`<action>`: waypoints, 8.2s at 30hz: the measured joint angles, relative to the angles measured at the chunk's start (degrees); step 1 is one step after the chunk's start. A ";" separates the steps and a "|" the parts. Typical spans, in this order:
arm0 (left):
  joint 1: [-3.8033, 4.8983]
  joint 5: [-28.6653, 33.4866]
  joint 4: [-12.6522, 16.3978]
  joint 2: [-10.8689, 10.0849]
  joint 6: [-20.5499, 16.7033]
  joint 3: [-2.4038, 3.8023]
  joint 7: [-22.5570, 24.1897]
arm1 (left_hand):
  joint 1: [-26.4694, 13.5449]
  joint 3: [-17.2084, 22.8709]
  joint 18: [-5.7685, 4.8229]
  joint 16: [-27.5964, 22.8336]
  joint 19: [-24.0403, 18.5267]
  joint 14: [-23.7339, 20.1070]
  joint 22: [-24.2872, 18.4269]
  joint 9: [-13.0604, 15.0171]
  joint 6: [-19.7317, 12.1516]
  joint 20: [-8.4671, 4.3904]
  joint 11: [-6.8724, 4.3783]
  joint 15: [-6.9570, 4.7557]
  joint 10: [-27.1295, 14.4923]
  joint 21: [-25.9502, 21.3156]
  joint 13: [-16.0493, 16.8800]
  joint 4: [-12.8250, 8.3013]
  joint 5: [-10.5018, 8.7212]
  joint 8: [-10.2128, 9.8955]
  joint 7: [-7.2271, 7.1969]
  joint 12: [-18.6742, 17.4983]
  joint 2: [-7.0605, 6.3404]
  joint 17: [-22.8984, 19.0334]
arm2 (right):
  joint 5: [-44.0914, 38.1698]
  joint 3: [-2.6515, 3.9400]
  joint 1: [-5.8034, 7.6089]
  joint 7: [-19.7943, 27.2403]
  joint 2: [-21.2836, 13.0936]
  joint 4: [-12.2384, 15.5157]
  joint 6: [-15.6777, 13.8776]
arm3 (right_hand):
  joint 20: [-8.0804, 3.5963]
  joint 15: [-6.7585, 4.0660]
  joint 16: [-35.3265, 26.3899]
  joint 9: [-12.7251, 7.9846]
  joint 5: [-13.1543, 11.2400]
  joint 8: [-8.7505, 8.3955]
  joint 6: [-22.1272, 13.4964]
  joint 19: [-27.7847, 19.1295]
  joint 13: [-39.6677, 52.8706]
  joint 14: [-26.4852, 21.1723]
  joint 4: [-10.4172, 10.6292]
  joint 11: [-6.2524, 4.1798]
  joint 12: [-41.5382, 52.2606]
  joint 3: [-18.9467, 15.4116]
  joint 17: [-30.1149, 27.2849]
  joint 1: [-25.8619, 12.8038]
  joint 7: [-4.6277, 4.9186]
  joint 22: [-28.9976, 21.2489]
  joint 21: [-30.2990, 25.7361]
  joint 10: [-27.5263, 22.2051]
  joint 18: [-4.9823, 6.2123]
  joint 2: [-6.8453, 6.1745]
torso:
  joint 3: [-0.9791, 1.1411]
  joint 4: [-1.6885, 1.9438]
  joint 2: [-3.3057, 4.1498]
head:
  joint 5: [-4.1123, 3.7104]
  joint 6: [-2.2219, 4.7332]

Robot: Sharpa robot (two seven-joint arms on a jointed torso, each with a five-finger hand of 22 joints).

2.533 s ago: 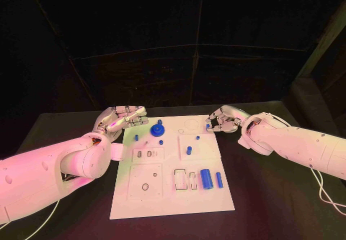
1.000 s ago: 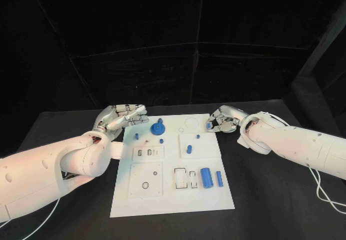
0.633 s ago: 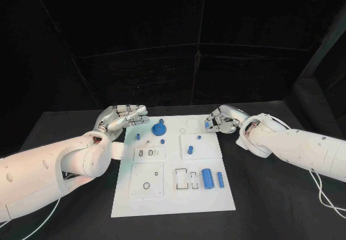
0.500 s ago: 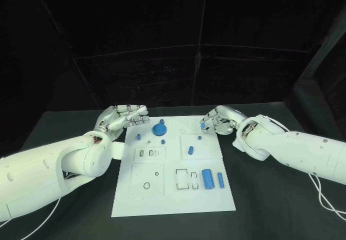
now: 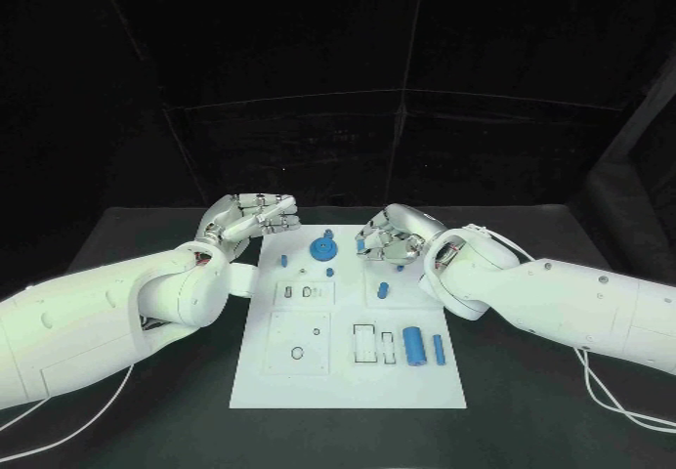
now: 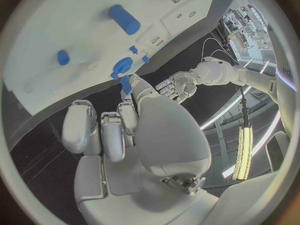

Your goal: Assemble the parts on the task board

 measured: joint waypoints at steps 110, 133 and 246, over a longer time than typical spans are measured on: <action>0.04 0.00 -1.64 1.23 0.00 0.01 0.10 | 0.00 0.00 0.00 0.00 0.00 0.00 0.00 0.00 0.00 0.00 0.00 0.00 0.00 0.00 0.00 0.01 0.00 -0.23 0.00 0.00 0.00 0.00 | -14.19 -2.24 -3.35 -10.63 13.17 -4.63 8.95 | 0.55 0.85 0.00 0.26 -2.85 -2.79 -3.88 -0.10 -2.06 0.22 1.91 1.63 -2.71 1.57 0.00 -6.19 1.63 -0.21 0.00 -1.88 0.00 -3.93 | 0.02 0.06 -0.30 | 2.88 -1.94; 0.04 0.00 -1.76 1.12 0.06 0.01 0.01 | 0.00 0.00 0.00 0.01 0.00 0.00 0.00 0.00 0.00 0.00 0.00 0.00 0.00 0.00 0.00 0.01 0.00 -0.23 0.00 0.00 0.00 0.00 | -13.91 -2.56 -3.75 -10.36 13.25 -4.64 7.06 | 1.90 2.30 -0.53 -0.51 -4.60 -3.93 -10.62 -0.18 -4.99 0.19 5.05 3.19 -5.75 -4.71 -0.01 -10.39 3.18 -0.25 0.00 -5.06 0.02 -6.62 | 0.01 0.10 -0.32 | 3.00 -2.08; 6.36 -59.07 -14.40 18.06 35.75 -2.41 -63.01 | -7.83 -10.08 -5.32 83.44 30.23 24.63 67.86 29.02 -1.17 -13.22 -11.10 -12.85 17.45 69.25 64.67 5.81 0.21 24.20 -9.76 63.69 7.27 66.47 | 16.82 -1.40 8.50 7.67 -7.72 0.02 7.41 | 2.08 2.78 -2.67 -0.14 -0.55 0.75 -12.23 -0.82 -7.04 0.12 10.17 3.07 -5.64 -14.34 -0.01 -2.45 2.86 -2.71 -1.10 -5.75 0.00 -3.52 | 0.91 -1.21 -2.61 | 4.67 -3.92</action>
